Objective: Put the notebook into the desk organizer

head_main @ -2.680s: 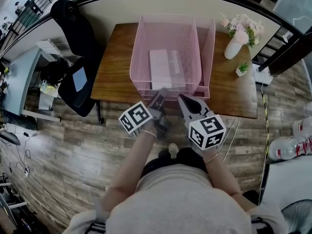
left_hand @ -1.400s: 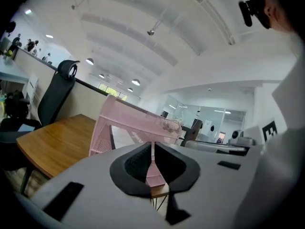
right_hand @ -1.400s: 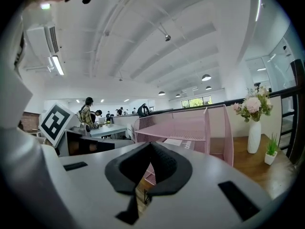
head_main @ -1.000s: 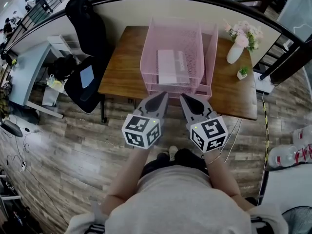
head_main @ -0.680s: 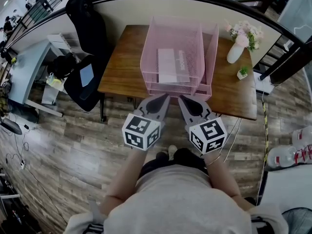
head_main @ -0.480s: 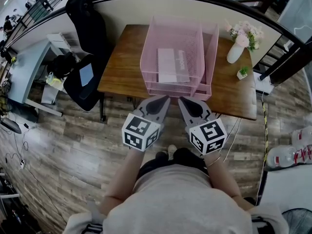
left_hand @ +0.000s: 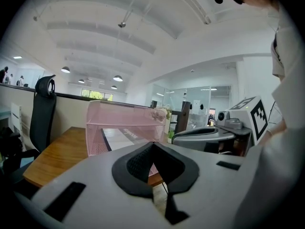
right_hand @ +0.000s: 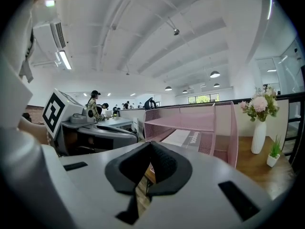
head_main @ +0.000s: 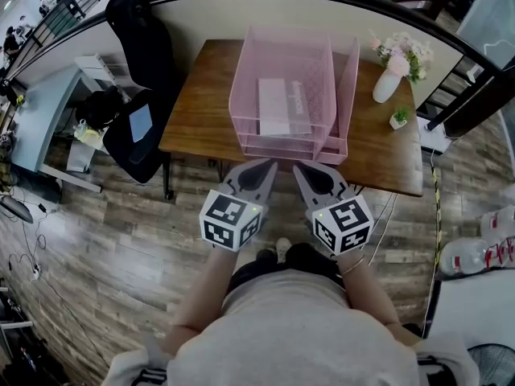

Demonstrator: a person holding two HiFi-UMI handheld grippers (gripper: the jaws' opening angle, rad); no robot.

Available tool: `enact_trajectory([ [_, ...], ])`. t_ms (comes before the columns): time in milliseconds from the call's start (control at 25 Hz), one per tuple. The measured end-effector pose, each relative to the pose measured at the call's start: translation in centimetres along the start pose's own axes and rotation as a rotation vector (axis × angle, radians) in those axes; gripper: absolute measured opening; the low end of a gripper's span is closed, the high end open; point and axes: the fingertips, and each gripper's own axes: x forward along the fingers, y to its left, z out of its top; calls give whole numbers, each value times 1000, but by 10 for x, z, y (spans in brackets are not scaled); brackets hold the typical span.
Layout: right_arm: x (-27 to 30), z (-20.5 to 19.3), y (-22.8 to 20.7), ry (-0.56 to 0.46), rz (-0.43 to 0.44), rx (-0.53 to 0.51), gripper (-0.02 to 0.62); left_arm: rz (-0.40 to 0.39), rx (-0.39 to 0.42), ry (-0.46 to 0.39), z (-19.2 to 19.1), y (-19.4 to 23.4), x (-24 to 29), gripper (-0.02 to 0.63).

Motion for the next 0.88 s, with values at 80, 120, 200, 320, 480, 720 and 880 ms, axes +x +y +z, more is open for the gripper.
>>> enact_trajectory([
  [80,1,-1,0,1,0,8,12,3,-2,3,-1,0,1,12],
  [120,2,-2,-1,2,0,11,12,5,-3,3,-1,1,1,12],
  [200,3,-2,0,4,2,11,12,8,-6,6,-3,1,2,12],
  [320,3,-2,1,4,6,0,12,8,-27,9,-5,1,2,12],
  [480,5,-4,1,8,11,1,12,3,-73,-3,-5,4,1,12],
  [720,6,-4,0,8,12,5,12,-7,-82,-14,-1,5,2,12],
  [880,6,-3,-1,2,13,3,12,-25,-90,-16,-4,1,3,12],
])
